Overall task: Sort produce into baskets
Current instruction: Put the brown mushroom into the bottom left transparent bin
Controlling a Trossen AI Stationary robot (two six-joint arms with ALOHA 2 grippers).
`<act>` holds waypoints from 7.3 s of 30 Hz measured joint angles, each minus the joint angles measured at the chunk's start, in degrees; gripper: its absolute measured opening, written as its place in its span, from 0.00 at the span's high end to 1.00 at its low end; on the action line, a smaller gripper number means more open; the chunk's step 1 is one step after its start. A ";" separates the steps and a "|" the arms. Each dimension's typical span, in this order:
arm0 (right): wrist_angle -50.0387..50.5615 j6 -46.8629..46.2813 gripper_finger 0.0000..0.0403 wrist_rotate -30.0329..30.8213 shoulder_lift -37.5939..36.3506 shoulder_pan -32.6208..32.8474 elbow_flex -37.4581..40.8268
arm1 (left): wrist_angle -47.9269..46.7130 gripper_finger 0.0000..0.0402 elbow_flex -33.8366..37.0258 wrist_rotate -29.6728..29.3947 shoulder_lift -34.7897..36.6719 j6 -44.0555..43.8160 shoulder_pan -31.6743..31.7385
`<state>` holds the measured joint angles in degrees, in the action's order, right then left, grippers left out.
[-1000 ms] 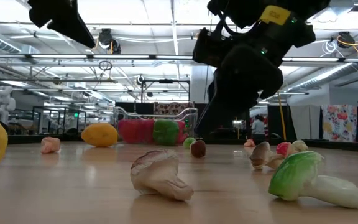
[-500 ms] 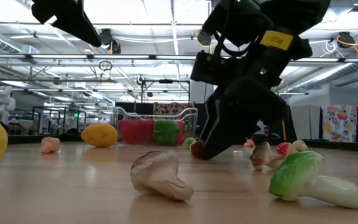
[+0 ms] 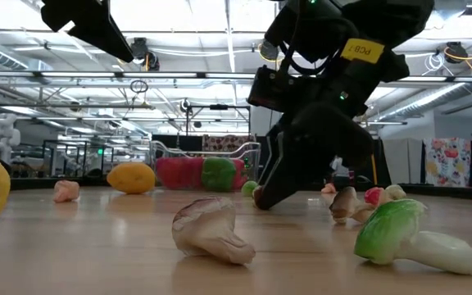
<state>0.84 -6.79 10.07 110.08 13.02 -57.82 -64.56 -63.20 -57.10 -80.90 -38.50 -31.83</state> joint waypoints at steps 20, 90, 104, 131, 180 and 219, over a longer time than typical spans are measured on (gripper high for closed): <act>-2.79 4.03 0.64 -10.18 -9.32 -0.09 0.15 | 22.53 0.62 -0.02 6.94 0.00 21.81 -0.85; 6.14 -11.83 0.41 7.63 -2.77 5.58 0.07 | 26.62 0.62 0.00 16.39 0.00 26.77 1.51; 3.56 -8.82 0.41 6.03 -2.58 3.84 0.07 | 26.56 0.62 0.00 16.39 0.00 26.80 1.51; 0.43 -6.91 0.53 4.54 0.36 3.80 0.00 | 26.49 0.62 0.00 16.37 0.00 26.80 1.51; 2.16 -1.98 0.75 4.73 -7.50 3.91 0.17 | 33.80 0.62 1.92 17.76 0.01 26.97 2.73; 4.20 11.13 0.75 4.56 -26.32 5.86 0.09 | 71.67 0.42 1.92 15.08 -15.30 55.88 7.13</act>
<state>5.04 4.34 14.63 83.77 18.87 -57.74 7.11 -61.28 -42.02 -96.20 17.38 -24.71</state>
